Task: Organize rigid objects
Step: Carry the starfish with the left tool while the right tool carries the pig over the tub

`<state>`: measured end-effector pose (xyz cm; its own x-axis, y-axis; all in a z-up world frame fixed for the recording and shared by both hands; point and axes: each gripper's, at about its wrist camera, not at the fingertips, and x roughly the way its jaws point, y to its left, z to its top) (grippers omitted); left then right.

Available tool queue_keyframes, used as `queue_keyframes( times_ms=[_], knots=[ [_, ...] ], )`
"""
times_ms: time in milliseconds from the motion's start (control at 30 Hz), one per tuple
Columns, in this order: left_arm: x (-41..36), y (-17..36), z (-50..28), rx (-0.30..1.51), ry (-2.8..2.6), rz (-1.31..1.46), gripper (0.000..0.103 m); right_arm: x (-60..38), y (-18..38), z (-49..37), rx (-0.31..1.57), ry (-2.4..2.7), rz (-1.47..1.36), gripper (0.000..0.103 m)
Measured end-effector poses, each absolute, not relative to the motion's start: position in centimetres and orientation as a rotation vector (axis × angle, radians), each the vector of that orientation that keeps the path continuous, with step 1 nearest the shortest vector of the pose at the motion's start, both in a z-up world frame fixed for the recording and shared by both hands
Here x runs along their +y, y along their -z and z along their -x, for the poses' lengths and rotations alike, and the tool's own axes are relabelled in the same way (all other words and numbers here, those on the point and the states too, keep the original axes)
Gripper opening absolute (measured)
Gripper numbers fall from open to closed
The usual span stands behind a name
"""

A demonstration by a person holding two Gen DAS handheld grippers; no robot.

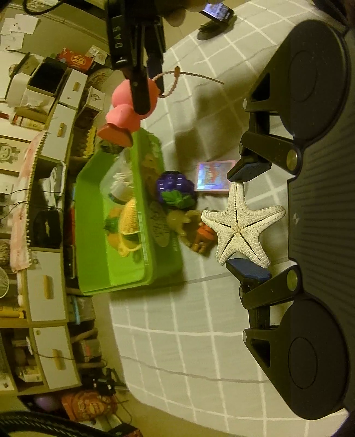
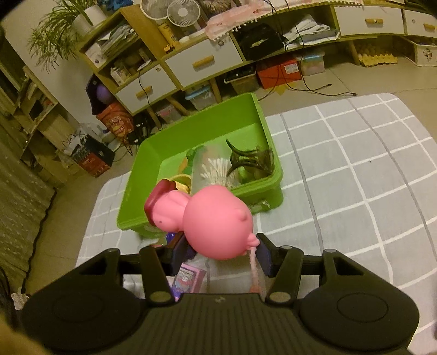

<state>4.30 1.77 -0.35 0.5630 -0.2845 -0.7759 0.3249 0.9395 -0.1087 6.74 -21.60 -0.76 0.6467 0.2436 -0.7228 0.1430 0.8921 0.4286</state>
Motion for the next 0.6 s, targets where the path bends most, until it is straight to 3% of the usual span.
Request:
queue_keyframes(
  times_ms=[600],
  knots=[
    [-1.1, -3.0, -11.8, 0.773, 0.335, -0.087, 0.066, -24.6, -0.2, -9.4, 0.772, -0.035, -0.606, 0.024]
  ],
)
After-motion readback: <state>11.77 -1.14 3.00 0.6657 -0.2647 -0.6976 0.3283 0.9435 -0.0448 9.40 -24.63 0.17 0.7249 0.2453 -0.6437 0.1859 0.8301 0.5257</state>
